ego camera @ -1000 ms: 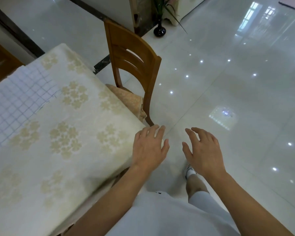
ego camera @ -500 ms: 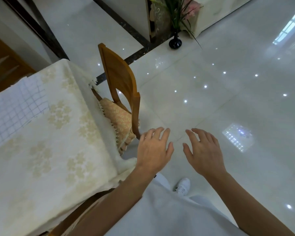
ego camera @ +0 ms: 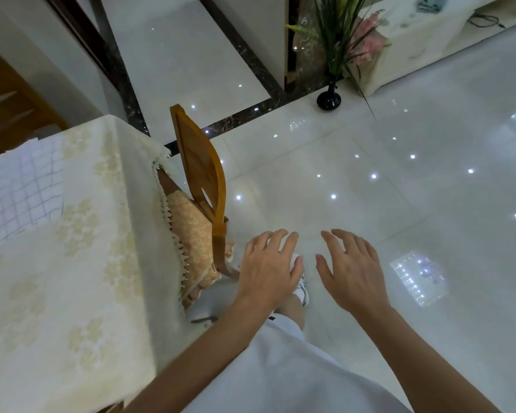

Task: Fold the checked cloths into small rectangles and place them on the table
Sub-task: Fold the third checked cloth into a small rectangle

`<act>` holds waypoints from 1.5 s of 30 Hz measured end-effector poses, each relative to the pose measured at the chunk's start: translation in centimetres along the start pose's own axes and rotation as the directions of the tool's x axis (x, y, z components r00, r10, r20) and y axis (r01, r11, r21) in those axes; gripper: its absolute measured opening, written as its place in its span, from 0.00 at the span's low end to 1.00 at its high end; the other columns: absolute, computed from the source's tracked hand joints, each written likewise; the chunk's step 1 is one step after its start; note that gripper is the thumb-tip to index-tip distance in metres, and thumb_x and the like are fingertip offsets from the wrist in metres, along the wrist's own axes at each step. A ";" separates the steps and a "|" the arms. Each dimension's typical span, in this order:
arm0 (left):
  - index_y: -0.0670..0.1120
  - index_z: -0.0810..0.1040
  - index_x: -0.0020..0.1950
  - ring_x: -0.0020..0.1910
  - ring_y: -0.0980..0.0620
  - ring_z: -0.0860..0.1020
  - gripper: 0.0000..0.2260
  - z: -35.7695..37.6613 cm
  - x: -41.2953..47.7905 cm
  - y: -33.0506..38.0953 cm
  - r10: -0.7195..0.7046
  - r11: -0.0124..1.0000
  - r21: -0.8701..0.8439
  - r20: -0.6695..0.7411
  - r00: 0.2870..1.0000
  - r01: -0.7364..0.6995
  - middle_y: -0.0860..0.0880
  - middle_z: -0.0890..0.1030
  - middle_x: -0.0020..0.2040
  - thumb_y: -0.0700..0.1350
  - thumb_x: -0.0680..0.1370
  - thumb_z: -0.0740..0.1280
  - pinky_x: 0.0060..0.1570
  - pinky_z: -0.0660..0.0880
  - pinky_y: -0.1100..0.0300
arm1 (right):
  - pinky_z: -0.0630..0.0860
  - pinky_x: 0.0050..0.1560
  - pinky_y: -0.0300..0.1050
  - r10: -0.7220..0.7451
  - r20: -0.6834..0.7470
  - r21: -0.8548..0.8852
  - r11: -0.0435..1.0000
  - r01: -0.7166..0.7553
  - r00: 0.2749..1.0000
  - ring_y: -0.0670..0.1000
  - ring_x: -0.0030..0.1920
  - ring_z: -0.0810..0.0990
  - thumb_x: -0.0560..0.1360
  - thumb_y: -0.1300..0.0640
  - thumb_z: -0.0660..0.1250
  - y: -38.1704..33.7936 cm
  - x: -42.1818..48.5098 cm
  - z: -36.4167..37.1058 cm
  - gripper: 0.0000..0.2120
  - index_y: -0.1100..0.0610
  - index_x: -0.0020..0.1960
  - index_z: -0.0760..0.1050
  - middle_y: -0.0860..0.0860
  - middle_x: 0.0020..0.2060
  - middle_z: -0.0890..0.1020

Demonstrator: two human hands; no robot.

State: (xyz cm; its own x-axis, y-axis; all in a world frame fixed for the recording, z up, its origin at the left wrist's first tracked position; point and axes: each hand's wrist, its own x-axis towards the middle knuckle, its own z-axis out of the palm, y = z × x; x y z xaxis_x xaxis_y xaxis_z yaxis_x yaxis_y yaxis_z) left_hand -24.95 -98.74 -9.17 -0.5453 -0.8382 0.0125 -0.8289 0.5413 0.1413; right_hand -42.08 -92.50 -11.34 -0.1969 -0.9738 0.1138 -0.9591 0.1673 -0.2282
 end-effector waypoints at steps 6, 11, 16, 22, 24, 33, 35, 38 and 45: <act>0.51 0.75 0.69 0.62 0.48 0.78 0.27 1.3 11.4 -2.2 -0.112 0.992 -0.057 0.040 0.993 0.114 0.48 0.79 0.65 0.61 0.80 0.47 0.60 0.76 0.49 | 0.74 0.64 0.56 -0.046 0.058 -0.008 0.999 0.046 0.997 0.58 0.62 0.78 0.78 0.47 0.64 2.4 13.2 1.3 0.21 0.56 0.67 0.74 0.56 0.62 0.79; 0.51 0.76 0.68 0.62 0.47 0.78 0.24 1.3 19.6 -5.5 -0.200 0.979 -0.037 0.000 0.980 0.200 0.48 0.79 0.65 0.60 0.80 0.53 0.62 0.76 0.47 | 0.74 0.63 0.56 -0.134 0.077 -0.016 0.991 0.135 0.988 0.57 0.62 0.78 0.78 0.47 0.64 2.5 23.1 1.3 0.22 0.55 0.68 0.74 0.55 0.62 0.79; 0.51 0.78 0.66 0.59 0.47 0.80 0.22 0.4 26.1 -9.0 -0.315 0.949 -0.027 -0.078 0.946 0.314 0.49 0.81 0.62 0.60 0.77 0.59 0.59 0.77 0.48 | 0.75 0.63 0.57 -0.223 0.090 -0.008 0.974 0.225 0.971 0.57 0.62 0.79 0.77 0.47 0.67 2.1 31.6 2.0 0.22 0.56 0.68 0.74 0.56 0.62 0.80; 0.50 0.79 0.65 0.58 0.47 0.81 0.22 -0.6 33.3 -13.3 -0.423 0.905 -0.006 -0.106 0.900 0.425 0.48 0.82 0.62 0.59 0.77 0.60 0.58 0.77 0.48 | 0.74 0.64 0.58 -0.337 0.097 0.008 0.941 0.338 0.937 0.58 0.63 0.78 0.77 0.47 0.67 1.2 41.5 3.3 0.22 0.56 0.68 0.74 0.56 0.63 0.79; 0.50 0.78 0.67 0.60 0.47 0.80 0.22 -0.6 35.8 -14.6 -0.453 0.891 -0.008 -0.092 0.887 0.455 0.48 0.81 0.63 0.59 0.78 0.58 0.60 0.77 0.48 | 0.74 0.65 0.58 -0.372 0.088 0.020 0.928 0.372 0.924 0.58 0.63 0.78 0.78 0.46 0.65 0.9 45.0 3.8 0.22 0.56 0.68 0.74 0.56 0.64 0.79; 0.50 0.77 0.66 0.60 0.48 0.79 0.21 -0.5 49.3 -21.2 -0.621 0.782 -0.018 -0.110 0.776 0.623 0.49 0.81 0.63 0.58 0.78 0.61 0.60 0.75 0.49 | 0.74 0.64 0.57 -0.539 0.124 0.075 0.842 0.534 0.833 0.57 0.63 0.78 0.78 0.46 0.63 -0.8 63.3 7.6 0.22 0.56 0.68 0.75 0.57 0.63 0.80; 0.50 0.77 0.67 0.60 0.48 0.79 0.21 -0.9 52.4 -22.5 -0.665 0.746 -0.023 -0.084 0.742 0.666 0.49 0.81 0.63 0.58 0.78 0.61 0.61 0.75 0.49 | 0.74 0.64 0.58 -0.573 0.145 0.098 0.819 0.565 0.806 0.58 0.63 0.79 0.77 0.47 0.67 -1.3 67.5 8.2 0.22 0.56 0.68 0.76 0.57 0.63 0.80; 0.50 0.76 0.67 0.61 0.47 0.79 0.22 -1.9 56.3 -24.3 -0.727 0.686 -0.027 -0.061 0.684 0.727 0.49 0.80 0.64 0.58 0.78 0.59 0.61 0.75 0.49 | 0.75 0.63 0.57 -0.629 0.167 0.124 0.778 0.616 0.760 0.58 0.62 0.79 0.75 0.47 0.69 -2.5 73.0 8.6 0.23 0.56 0.67 0.76 0.57 0.63 0.80; 0.51 0.71 0.72 0.66 0.47 0.75 0.23 -4.8 60.3 -29.1 -0.866 0.498 -0.024 -0.050 0.497 0.867 0.49 0.76 0.69 0.60 0.81 0.56 0.66 0.72 0.49 | 0.77 0.61 0.56 -0.768 0.227 0.206 0.639 0.741 0.599 0.57 0.61 0.80 0.76 0.47 0.69 -8.4 81.6 9.7 0.22 0.56 0.67 0.77 0.56 0.62 0.80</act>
State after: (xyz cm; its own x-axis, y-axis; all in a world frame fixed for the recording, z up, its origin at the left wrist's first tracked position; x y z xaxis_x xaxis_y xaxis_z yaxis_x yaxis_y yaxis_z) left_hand -33.15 -165.36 -7.76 0.4534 -0.8888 -0.0666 -0.8827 -0.4581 0.1047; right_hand -48.10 -174.89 -9.54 0.6644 -0.7470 0.0238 -0.7172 -0.6462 -0.2611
